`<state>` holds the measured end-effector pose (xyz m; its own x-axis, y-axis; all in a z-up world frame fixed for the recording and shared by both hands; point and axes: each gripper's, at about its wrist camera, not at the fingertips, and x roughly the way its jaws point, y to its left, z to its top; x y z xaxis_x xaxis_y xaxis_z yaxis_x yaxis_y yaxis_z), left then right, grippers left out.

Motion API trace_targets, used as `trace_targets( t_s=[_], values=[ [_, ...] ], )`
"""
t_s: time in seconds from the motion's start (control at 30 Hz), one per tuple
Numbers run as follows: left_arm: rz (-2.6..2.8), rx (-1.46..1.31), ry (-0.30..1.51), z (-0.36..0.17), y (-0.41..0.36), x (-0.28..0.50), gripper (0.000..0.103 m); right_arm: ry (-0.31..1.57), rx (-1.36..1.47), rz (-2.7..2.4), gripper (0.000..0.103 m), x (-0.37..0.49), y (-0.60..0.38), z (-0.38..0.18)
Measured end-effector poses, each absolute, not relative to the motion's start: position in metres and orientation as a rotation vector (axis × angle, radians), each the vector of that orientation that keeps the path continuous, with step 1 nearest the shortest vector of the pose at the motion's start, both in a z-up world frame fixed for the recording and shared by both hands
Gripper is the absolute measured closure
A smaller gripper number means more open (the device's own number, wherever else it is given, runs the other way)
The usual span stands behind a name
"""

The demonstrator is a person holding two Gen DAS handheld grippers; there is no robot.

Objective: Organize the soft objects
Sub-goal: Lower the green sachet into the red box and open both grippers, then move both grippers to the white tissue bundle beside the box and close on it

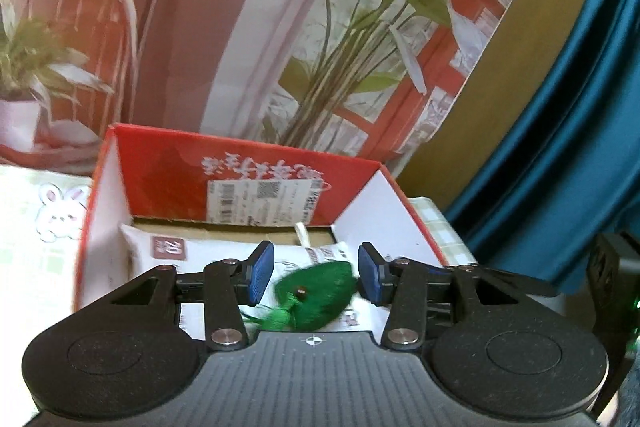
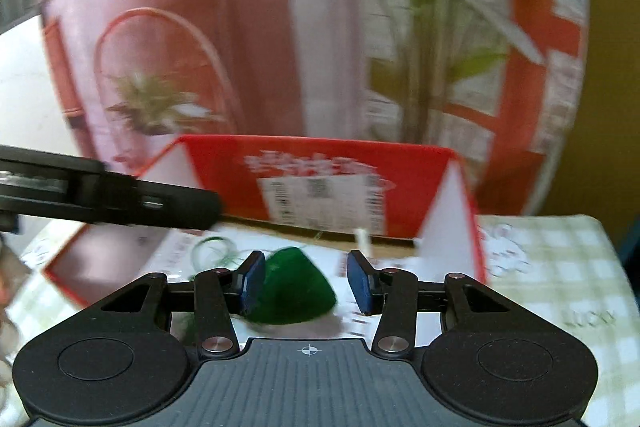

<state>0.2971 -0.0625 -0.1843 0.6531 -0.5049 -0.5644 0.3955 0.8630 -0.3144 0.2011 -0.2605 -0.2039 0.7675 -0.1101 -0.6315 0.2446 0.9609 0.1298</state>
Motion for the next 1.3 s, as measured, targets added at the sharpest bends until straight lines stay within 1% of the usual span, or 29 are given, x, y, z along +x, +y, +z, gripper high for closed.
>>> trace_targets(
  t_s=[0.13, 0.2, 0.27, 0.3, 0.33, 0.37, 0.4, 0.43, 0.47, 0.5, 0.53, 0.6, 0.63, 0.73, 0.93, 1.3],
  values=[
    [-0.460, -0.116, 0.661, -0.176, -0.049, 0.287, 0.053, 0.655, 0.238, -0.220, 0.061, 0.185, -0.270, -0.205],
    [-0.439, -0.100, 0.644, -0.172, -0.039, 0.279, 0.050, 0.635, 0.249, -0.223, 0.060, 0.175, -0.270, -0.203],
    [-0.414, -0.094, 0.632, -0.168, -0.029, 0.271, 0.049, 0.607, 0.263, -0.216, 0.054, 0.166, -0.268, -0.200],
    [-0.402, -0.095, 0.629, -0.167, -0.023, 0.267, 0.048, 0.590, 0.266, -0.214, 0.050, 0.159, -0.265, -0.199],
    [-0.391, -0.099, 0.626, -0.166, -0.017, 0.262, 0.047, 0.580, 0.264, -0.215, 0.044, 0.155, -0.263, -0.197],
    [-0.379, -0.103, 0.624, -0.165, -0.011, 0.258, 0.044, 0.565, 0.258, -0.220, 0.040, 0.148, -0.260, -0.196],
    [-0.363, -0.107, 0.623, -0.165, -0.006, 0.253, 0.040, 0.553, 0.250, -0.224, 0.032, 0.141, -0.257, -0.194],
    [-0.350, -0.108, 0.622, -0.166, -0.001, 0.249, 0.039, 0.543, 0.245, -0.222, 0.024, 0.136, -0.255, -0.193],
    [-0.334, -0.108, 0.623, -0.167, 0.004, 0.245, 0.038, 0.537, 0.244, -0.218, 0.019, 0.130, -0.252, -0.193],
    [-0.319, -0.108, 0.626, -0.169, 0.008, 0.240, 0.037, 0.537, 0.247, -0.210, 0.010, 0.126, -0.250, -0.193],
    [-0.304, -0.107, 0.631, -0.171, 0.012, 0.236, 0.036, 0.538, 0.247, -0.204, 0.007, 0.121, -0.247, -0.194],
    [-0.274, -0.110, 0.644, -0.178, 0.018, 0.230, 0.035, 0.538, 0.241, -0.200, 0.005, 0.112, -0.241, -0.196],
    [-0.263, -0.118, 0.653, -0.182, 0.021, 0.228, 0.035, 0.531, 0.222, -0.207, 0.000, 0.108, -0.237, -0.198],
    [-0.236, -0.152, 0.681, -0.193, 0.028, 0.221, 0.035, 0.557, 0.185, -0.245, 0.000, 0.102, -0.226, -0.205],
    [-0.215, -0.189, 0.720, -0.215, 0.037, 0.211, 0.035, 0.593, 0.221, -0.200, 0.001, 0.096, -0.220, -0.219],
    [-0.213, -0.196, 0.795, -0.252, 0.035, 0.224, 0.037, 0.703, 0.323, -0.172, 0.001, 0.113, -0.229, -0.255]
  ],
)
